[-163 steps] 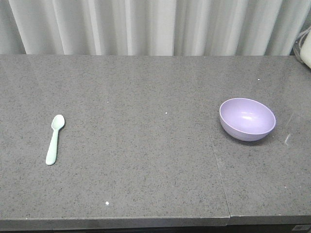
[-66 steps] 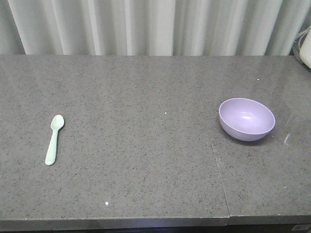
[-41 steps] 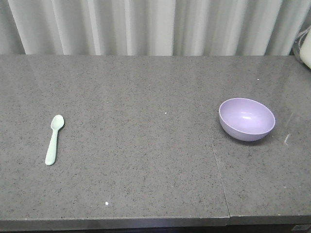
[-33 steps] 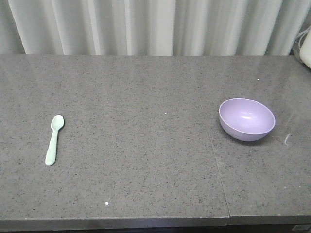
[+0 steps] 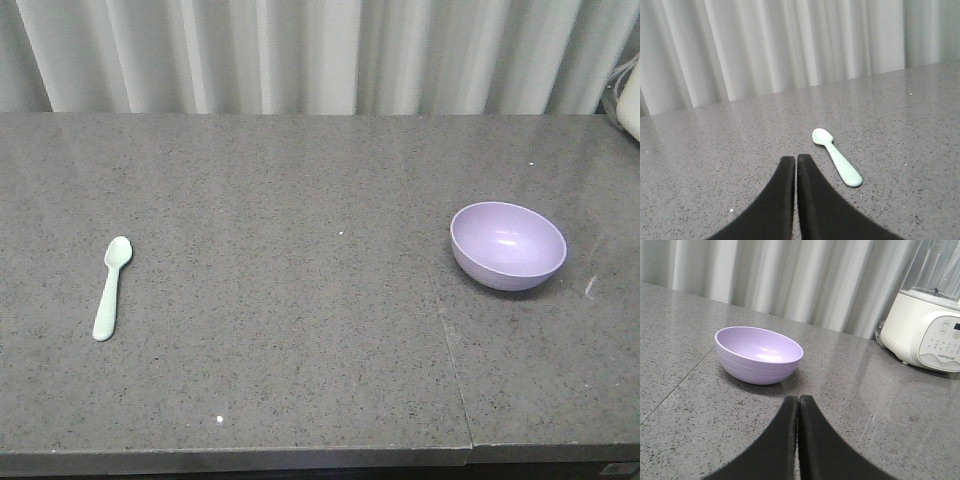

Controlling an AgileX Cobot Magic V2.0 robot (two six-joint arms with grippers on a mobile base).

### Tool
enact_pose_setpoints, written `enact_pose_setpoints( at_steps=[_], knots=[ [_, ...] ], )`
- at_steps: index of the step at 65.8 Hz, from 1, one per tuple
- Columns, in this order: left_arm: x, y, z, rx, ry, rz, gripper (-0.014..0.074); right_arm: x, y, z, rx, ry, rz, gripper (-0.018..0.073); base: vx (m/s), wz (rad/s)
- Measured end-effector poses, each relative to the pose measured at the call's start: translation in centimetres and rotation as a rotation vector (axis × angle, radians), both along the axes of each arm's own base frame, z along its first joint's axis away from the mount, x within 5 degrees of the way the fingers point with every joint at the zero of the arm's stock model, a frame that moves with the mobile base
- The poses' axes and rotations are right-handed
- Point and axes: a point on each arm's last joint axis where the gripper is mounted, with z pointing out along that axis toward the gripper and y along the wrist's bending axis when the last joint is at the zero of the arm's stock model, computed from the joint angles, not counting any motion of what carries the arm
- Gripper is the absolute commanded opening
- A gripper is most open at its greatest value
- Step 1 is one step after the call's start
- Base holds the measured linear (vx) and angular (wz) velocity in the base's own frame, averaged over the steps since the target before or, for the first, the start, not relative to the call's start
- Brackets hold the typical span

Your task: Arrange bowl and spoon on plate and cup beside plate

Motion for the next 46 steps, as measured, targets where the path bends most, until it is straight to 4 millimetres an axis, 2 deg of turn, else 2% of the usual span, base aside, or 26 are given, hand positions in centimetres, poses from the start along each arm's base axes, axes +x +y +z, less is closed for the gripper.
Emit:
enact_pose_setpoints(
  at_steps=[10, 25, 31, 38, 46],
  knots=[
    [0.0, 0.0, 0.3, -0.033, -0.033, -0.003, -0.0006, 0.0, 0.0, 0.3, 0.112, -0.039, 0.0, -0.0005, 0.0, 0.0],
    [-0.1, 0.0, 1.3, -0.041, -0.144, -0.003, -0.0006, -0.1, -0.4, 1.5, 0.709, -0.177, -0.014, -0.0005, 0.0, 0.0],
    [-0.1, 0.0, 1.7, -0.046, -0.19, -0.004, -0.0006, -0.2, -0.8, 1.8, 0.888, -0.236, -0.034, -0.0005, 0.0, 0.0],
    [-0.3, 0.0, 2.4, -0.118, -0.263, -0.009, -0.0006, -0.3, -1.3, 2.1, 0.999, -0.29, -0.059, -0.0005, 0.0, 0.0],
    [-0.6, 0.2, 3.5, -0.291, -0.381, -0.031, -0.0006, -0.4, -1.3, 2.9, 1.021, -0.309, -0.045, -0.0005, 0.0, 0.0]
  ],
)
